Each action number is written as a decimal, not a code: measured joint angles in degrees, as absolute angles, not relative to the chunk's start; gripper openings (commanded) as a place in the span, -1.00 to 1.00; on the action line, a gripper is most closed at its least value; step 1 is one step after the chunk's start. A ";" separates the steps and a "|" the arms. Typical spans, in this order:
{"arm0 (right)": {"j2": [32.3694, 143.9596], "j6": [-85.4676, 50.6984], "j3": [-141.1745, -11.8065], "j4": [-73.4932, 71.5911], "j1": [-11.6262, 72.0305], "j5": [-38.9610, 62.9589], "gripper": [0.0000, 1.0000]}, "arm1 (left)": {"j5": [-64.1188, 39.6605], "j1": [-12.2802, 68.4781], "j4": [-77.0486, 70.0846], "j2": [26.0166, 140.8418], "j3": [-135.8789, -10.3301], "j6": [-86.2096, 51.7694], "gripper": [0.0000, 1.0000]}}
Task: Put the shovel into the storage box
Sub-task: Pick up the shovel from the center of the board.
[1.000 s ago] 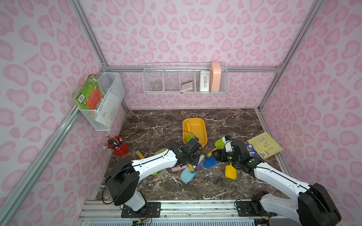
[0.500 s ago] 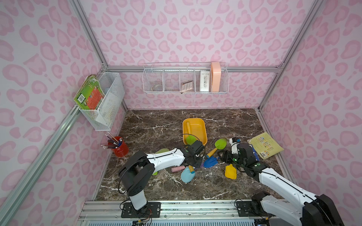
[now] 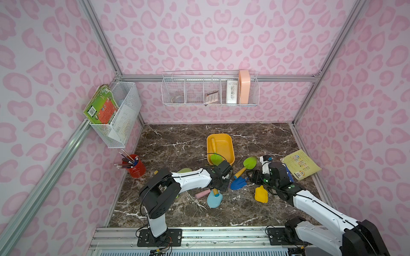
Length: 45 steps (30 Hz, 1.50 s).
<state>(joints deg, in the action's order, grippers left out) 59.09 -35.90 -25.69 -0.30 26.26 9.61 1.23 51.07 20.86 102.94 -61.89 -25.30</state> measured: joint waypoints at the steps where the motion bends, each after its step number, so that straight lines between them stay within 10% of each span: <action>1: 59.09 -35.92 -25.69 -0.30 26.26 9.54 0.46 | 1.32 51.07 20.86 103.02 -62.06 -25.23 -0.54; 45: 58.63 -35.51 -25.91 -0.75 23.51 9.45 0.46 | -5.17 51.29 18.96 104.05 -69.84 -28.97 -0.80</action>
<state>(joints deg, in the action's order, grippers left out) 58.63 -35.51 -25.91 -0.75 23.51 9.45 -5.17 51.29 18.96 104.05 -69.84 -28.97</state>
